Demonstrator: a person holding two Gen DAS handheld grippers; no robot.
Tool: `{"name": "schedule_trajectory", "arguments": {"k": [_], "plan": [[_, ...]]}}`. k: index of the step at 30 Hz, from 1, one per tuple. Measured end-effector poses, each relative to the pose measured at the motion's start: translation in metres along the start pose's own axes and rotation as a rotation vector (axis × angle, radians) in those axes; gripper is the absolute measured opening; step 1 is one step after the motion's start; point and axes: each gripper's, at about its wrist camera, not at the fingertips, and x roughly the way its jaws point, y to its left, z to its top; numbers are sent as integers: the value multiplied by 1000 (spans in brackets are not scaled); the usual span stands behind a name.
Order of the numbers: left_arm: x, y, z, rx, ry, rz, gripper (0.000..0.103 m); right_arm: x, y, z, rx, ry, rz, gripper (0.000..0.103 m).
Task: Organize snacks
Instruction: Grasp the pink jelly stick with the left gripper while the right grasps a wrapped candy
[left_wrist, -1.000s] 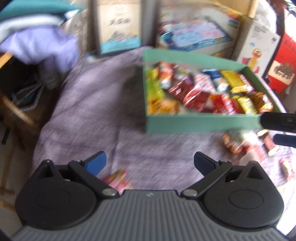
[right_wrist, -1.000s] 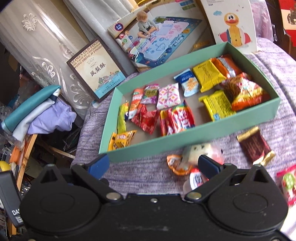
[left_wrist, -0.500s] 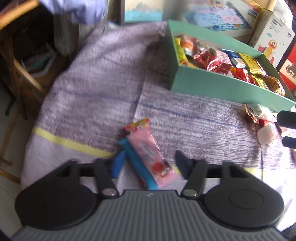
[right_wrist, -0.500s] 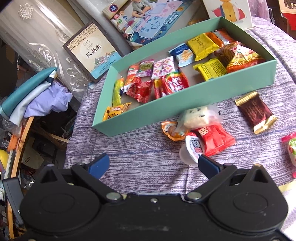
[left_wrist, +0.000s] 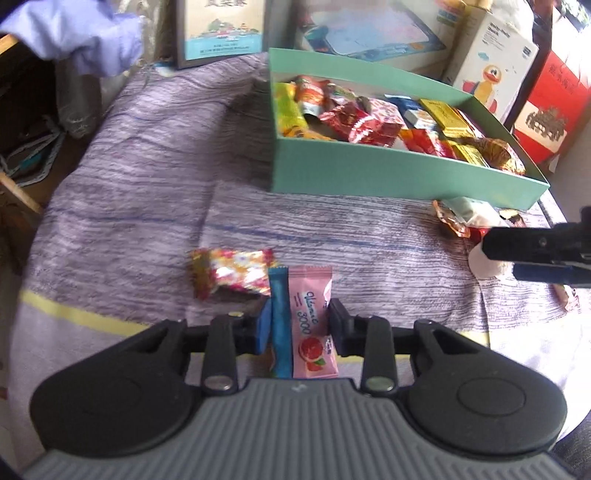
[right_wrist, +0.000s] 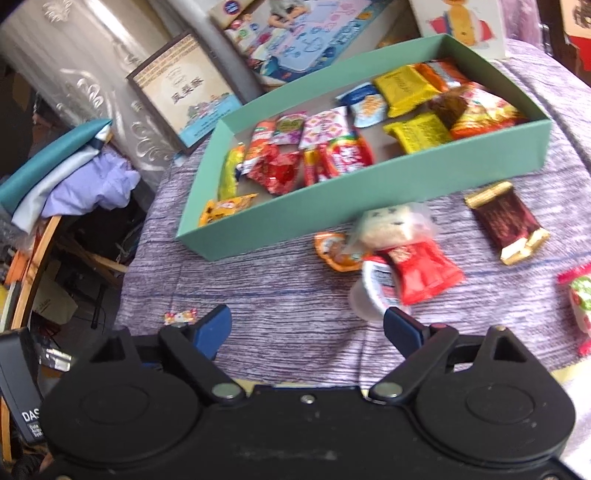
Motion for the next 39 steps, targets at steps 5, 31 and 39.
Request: {"name": "schedule_trajectory", "arguments": {"k": [5, 31, 39], "plan": [[-14, 37, -5, -64, -19, 42, 32, 30, 53, 4, -149, 48, 48, 88], [-23, 132, -12, -240, -34, 58, 33, 115, 184, -40, -700, 185, 18, 27], [-28, 110, -1, -201, -43, 32, 33, 90, 159, -29, -557, 151, 31, 20]]}}
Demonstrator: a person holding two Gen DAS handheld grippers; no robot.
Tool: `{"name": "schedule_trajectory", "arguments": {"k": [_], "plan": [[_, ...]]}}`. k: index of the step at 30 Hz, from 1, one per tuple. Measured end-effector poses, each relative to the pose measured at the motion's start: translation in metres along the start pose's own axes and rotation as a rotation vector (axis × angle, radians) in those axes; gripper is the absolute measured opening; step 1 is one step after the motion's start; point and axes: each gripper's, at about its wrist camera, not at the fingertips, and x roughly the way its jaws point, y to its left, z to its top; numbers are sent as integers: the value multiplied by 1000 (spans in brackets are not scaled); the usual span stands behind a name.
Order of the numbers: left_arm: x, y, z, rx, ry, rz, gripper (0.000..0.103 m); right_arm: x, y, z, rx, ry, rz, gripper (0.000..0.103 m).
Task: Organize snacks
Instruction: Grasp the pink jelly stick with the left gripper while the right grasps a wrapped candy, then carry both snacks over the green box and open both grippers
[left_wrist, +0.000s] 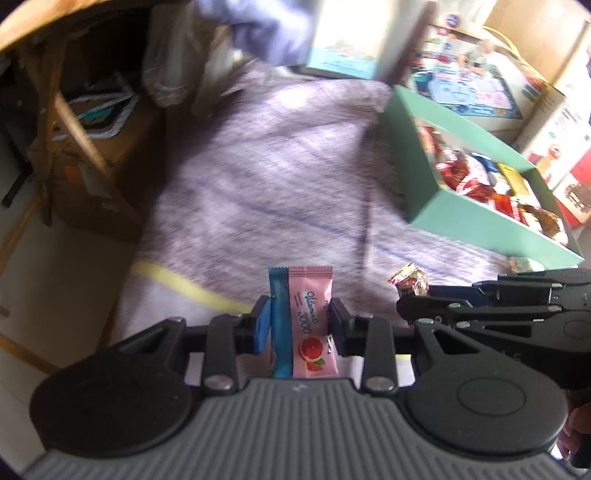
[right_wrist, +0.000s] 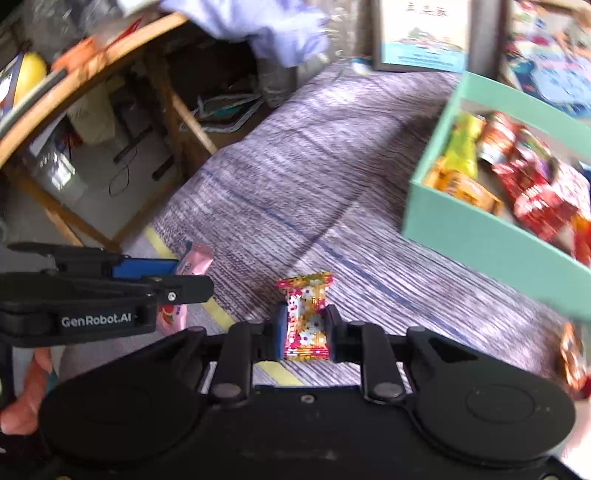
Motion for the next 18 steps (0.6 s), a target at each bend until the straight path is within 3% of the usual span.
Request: {"name": "schedule_trajectory", "arguments": {"k": [12, 18], "plan": [[3, -112, 59, 217, -86, -137, 33, -94, -106, 3, 257, -206, -48, 20], [32, -158, 99, 267, -72, -159, 33, -96, -155, 23, 371, -255, -50, 20]]}}
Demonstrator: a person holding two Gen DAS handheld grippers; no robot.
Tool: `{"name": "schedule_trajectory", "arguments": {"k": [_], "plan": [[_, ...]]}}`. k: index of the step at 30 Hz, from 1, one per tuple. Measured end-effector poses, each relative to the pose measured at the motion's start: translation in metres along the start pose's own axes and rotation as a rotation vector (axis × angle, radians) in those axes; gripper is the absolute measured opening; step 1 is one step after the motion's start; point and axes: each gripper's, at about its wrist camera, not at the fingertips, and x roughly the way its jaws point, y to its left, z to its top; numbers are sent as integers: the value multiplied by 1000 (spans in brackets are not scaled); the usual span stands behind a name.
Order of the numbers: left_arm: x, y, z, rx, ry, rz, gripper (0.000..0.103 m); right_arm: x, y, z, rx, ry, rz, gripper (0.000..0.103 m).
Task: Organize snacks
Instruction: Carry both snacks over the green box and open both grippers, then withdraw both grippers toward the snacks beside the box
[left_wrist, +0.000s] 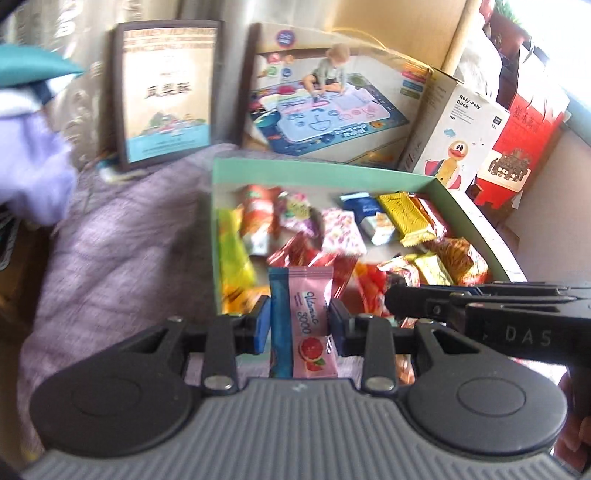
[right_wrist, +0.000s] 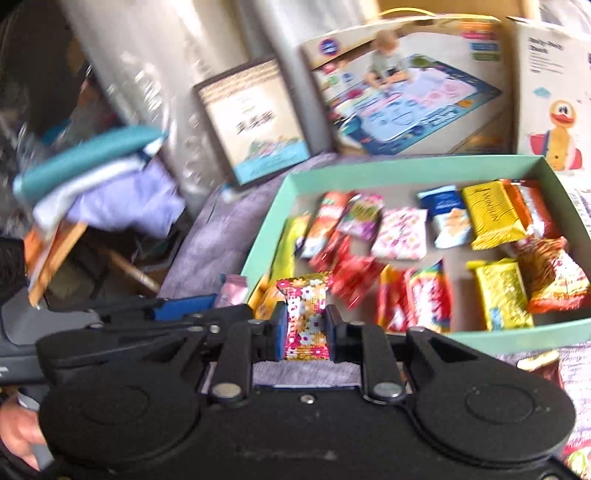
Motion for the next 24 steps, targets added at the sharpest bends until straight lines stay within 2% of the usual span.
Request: {"name": "schedule_trajectory", "arguments": {"k": [7, 8, 9, 10, 11, 12, 13, 14, 15, 17, 20, 24], "plan": [[35, -16, 17, 20, 36, 31, 33, 21, -32, 19, 83, 19, 25, 23], [38, -17, 17, 22, 39, 45, 36, 25, -33, 21, 99, 22, 30, 24], [40, -18, 17, 25, 39, 68, 47, 25, -37, 22, 117, 17, 31, 28], [41, -18, 18, 22, 40, 93, 56, 27, -39, 23, 129, 10, 30, 31], [42, -18, 18, 17, 36, 109, 74, 27, -42, 23, 142, 2, 30, 38], [42, -16, 17, 11, 31, 127, 85, 25, -46, 22, 157, -5, 23, 56], [42, -15, 17, 8, 34, 136, 90, 23, -50, 21, 169, -15, 20, 77], [43, -15, 17, 2, 37, 142, 95, 20, -51, 20, 170, -30, 13, 83], [43, -14, 17, -3, 40, 146, 98, 18, -52, 19, 168, -39, 5, 88], [43, -16, 17, -2, 45, 151, 99, 14, -54, 17, 164, -43, 1, 88], [39, -24, 15, 15, 45, 154, 103, 5, -54, 14, 152, -55, -11, 96], [30, -37, 11, 42, 37, 152, 103, -14, -53, 9, 137, -81, -33, 103]]}}
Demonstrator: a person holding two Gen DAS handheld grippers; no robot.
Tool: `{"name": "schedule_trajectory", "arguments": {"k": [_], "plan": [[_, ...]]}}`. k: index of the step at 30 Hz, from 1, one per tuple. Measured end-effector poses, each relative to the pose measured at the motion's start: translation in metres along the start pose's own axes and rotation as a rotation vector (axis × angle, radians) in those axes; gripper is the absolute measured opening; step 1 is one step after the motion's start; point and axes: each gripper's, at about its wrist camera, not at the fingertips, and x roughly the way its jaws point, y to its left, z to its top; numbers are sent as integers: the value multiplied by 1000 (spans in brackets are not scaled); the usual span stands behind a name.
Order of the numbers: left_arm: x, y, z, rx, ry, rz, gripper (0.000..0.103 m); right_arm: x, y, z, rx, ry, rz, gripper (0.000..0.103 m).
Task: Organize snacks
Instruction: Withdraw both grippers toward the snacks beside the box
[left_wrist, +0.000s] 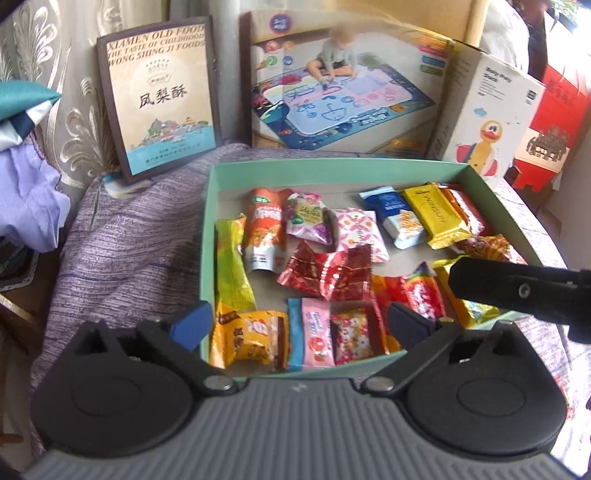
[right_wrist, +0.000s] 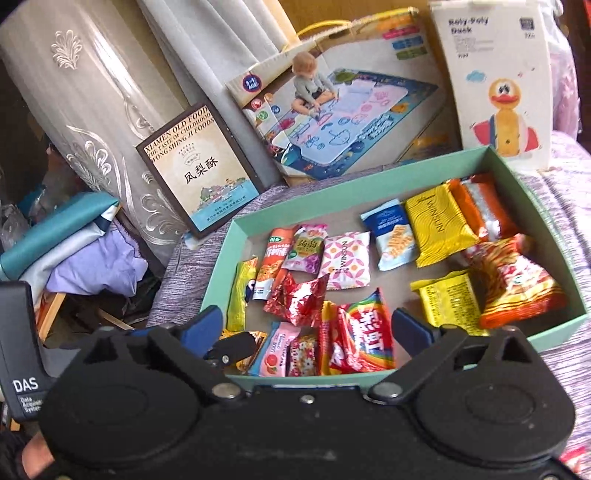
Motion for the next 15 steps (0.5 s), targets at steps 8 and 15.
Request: {"name": "schedule_trajectory", "arguments": {"k": [8, 15], "plan": [[-24, -21, -11, 31, -17, -10, 103, -39, -13, -12, 13, -28, -28, 103], [-36, -40, -34, 67, -3, -27, 103, -70, -39, -31, 53, -47, -60, 103]]}}
